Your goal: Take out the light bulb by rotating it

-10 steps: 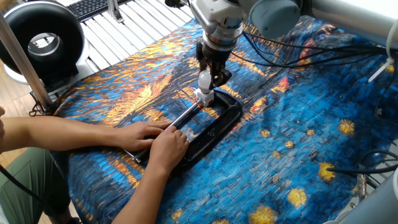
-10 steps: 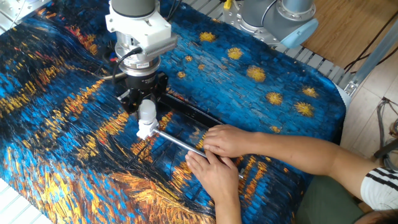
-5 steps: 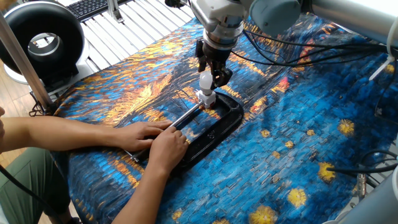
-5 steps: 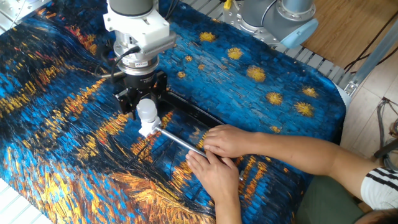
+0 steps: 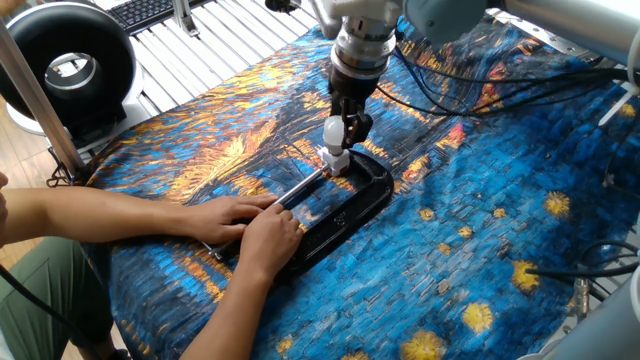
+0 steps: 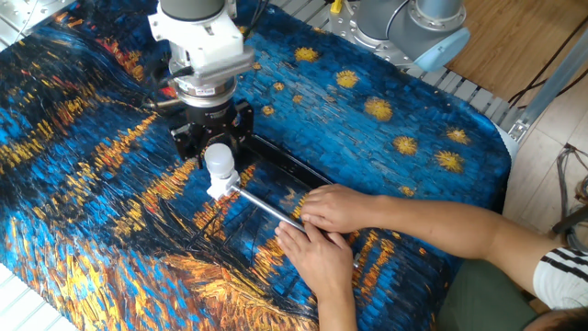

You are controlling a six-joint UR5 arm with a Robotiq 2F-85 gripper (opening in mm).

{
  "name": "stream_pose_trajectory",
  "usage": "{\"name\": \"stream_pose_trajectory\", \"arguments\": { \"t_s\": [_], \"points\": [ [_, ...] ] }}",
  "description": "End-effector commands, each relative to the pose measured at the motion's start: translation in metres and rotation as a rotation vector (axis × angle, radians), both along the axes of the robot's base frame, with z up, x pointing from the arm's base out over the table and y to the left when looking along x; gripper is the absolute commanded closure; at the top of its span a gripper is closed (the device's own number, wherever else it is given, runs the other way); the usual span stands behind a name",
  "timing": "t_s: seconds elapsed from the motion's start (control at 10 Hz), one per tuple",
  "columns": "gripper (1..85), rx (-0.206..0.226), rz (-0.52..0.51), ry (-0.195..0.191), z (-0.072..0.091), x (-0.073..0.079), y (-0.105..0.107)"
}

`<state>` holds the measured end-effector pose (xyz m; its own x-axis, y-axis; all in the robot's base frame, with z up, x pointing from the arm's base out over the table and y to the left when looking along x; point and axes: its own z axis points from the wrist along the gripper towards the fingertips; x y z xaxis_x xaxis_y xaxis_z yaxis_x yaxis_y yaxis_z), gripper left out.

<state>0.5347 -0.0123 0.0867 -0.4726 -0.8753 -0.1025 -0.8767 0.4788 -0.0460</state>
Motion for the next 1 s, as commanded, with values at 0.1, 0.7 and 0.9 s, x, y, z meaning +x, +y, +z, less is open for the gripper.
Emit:
{"name": "stream_pose_trajectory", "arguments": {
  "t_s": [0.1,0.7,0.9],
  "points": [
    [23.7,-0.030,-0.272,-0.011,0.006,0.006,-0.016],
    [29.0,0.149,-0.767,0.128,0.011,-0.003,0.032],
    [29.0,0.155,-0.806,0.099,0.010,0.008,0.032]
  ]
}}
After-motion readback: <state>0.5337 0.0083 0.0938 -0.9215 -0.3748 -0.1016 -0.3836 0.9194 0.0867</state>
